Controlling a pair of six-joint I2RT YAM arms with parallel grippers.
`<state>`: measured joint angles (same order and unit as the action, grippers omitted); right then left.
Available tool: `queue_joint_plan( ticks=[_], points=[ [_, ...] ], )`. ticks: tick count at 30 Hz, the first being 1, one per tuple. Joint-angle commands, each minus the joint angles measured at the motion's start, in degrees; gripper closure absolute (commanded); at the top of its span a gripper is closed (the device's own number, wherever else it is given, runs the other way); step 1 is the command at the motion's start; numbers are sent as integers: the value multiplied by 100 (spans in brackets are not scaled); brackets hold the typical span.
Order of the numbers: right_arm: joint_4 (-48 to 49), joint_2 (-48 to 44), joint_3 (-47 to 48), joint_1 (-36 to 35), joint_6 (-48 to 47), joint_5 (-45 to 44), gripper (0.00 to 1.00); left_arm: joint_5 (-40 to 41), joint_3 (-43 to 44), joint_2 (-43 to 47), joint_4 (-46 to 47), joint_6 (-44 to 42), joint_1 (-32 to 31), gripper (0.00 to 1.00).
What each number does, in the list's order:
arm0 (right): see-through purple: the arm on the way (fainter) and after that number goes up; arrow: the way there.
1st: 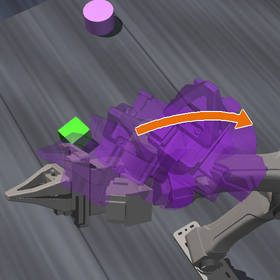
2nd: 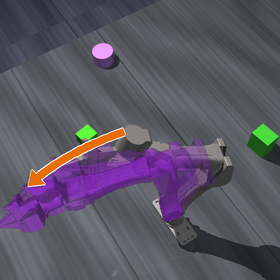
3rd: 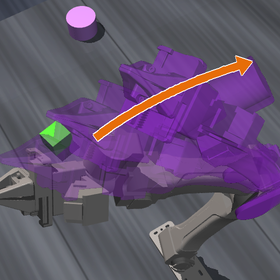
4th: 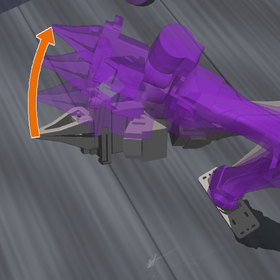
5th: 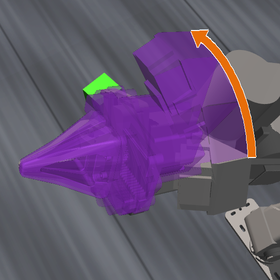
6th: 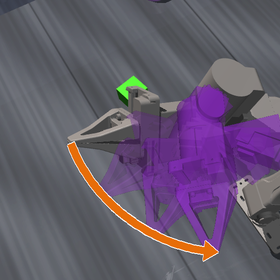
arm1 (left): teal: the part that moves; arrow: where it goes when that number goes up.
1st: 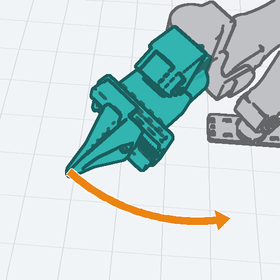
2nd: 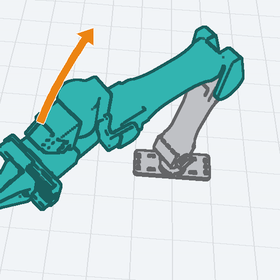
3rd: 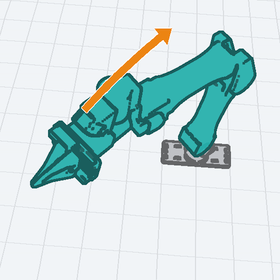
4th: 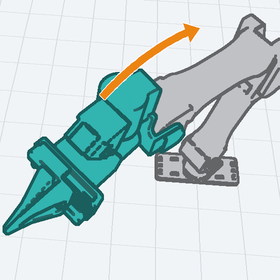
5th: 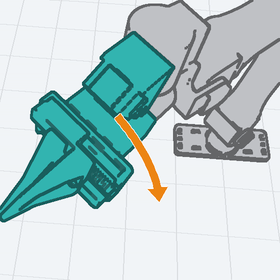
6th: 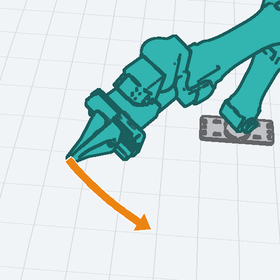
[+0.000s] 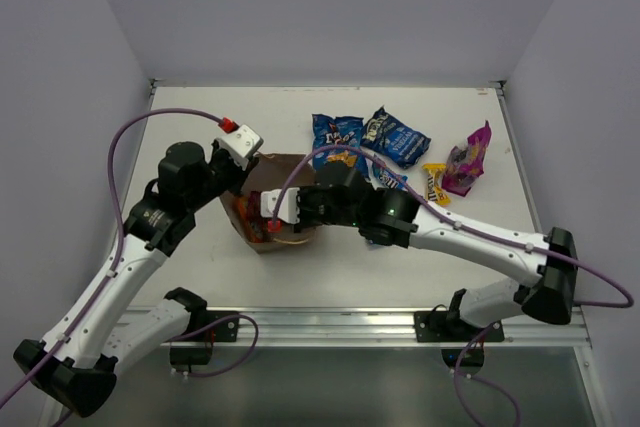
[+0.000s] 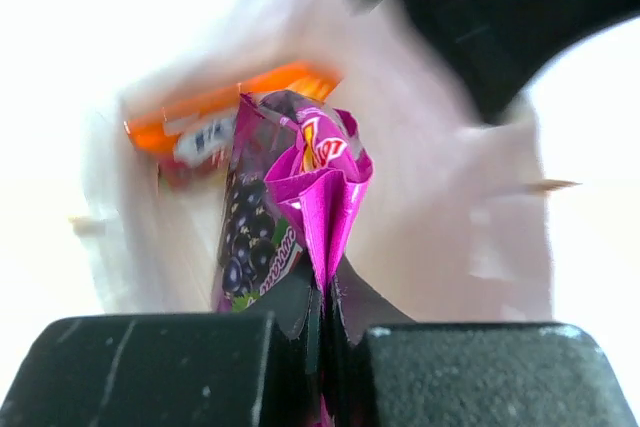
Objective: Take the snacks out of the paper bag
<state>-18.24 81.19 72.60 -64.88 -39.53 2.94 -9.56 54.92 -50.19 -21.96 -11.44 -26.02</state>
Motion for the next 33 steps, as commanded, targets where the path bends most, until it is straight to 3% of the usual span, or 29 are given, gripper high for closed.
queue_joint_plan(
  ticks=[1, 10, 17, 18, 24, 33],
  points=[
    [909, -796, 70, -24, 173, 347, 100, 130, 169, 27, 253, 89, -8, 100],
    [1516, -1596, 333, 19, 533, -794, 100, 419, 195, 1, 315, 125, -8, 100],
    [1560, -2265, 334, 422, 1350, -2190, 100, 1288, 213, -175, 437, 247, -8, 100],
    [1560, -2370, 238, 502, 1612, -2645, 100, 1377, 230, -192, 455, 265, -8, 100],
    [1061, -3011, -534, 1380, 3000, -3510, 100, 1844, 248, -245, 552, 283, -8, 100],
    [-4, -3461, -2027, 2602, 4961, -3722, 100, 1800, 169, -113, 693, 230, -8, 100]
  ],
)
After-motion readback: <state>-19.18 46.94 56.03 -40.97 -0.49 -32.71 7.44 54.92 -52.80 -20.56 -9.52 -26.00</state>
